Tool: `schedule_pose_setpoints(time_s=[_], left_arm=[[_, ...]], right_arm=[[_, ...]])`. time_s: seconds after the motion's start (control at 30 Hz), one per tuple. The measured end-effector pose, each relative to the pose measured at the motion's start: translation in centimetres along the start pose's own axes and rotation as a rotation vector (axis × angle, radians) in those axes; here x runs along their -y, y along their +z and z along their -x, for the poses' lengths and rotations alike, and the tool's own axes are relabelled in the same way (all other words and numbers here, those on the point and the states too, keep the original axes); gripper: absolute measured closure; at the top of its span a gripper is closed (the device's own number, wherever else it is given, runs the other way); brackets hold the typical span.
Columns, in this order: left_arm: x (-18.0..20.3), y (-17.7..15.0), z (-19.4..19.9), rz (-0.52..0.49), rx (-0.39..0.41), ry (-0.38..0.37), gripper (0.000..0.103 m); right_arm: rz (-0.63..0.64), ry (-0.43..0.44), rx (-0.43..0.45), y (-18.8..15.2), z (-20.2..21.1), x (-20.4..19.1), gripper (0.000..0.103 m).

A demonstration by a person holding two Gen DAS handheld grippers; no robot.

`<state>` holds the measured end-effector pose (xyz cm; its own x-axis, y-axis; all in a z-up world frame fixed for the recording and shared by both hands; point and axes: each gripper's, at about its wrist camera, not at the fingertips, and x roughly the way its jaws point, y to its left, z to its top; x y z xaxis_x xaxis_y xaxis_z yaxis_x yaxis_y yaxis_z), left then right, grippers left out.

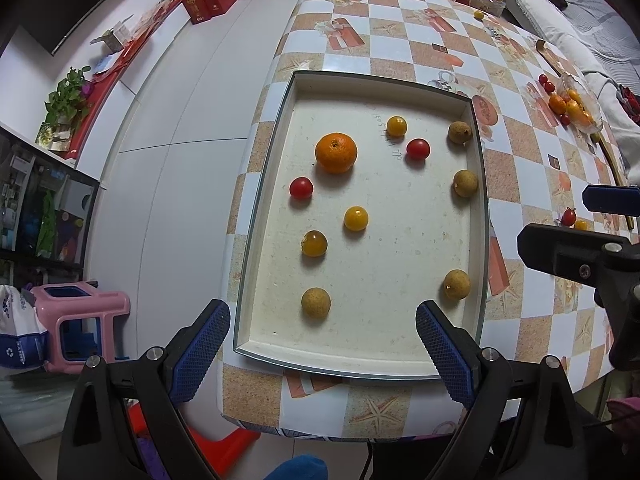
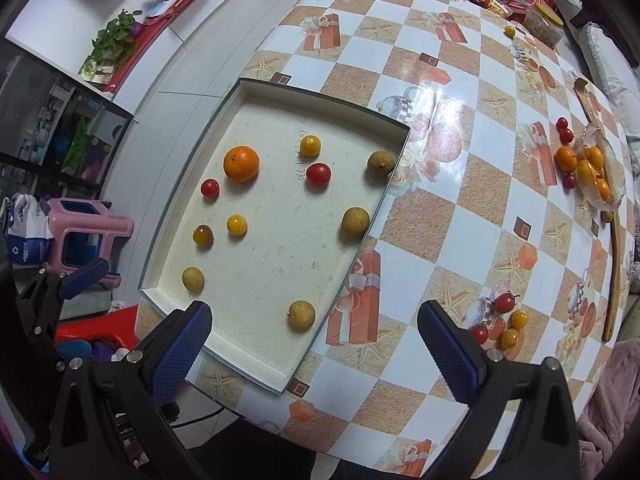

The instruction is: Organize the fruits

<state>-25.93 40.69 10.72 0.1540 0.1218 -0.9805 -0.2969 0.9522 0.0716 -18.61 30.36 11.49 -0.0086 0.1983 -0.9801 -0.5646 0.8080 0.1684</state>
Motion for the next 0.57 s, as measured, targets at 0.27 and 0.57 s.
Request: schedule_pose_setpoints(time_s=[0.27, 0.57], left_arm=[[-0.05, -0.07, -0.44, 0.008, -0.017, -0.011, 0.008], [0.17, -0.19, -0.03, -0.009, 0.015, -0.021, 0.008]], right_arm=[[0.009, -0.011, -0.003, 0.04, -0.15, -0.14, 0.0], [0.03, -0.057, 0.005, 0.18, -0.19, -0.32, 0.0]])
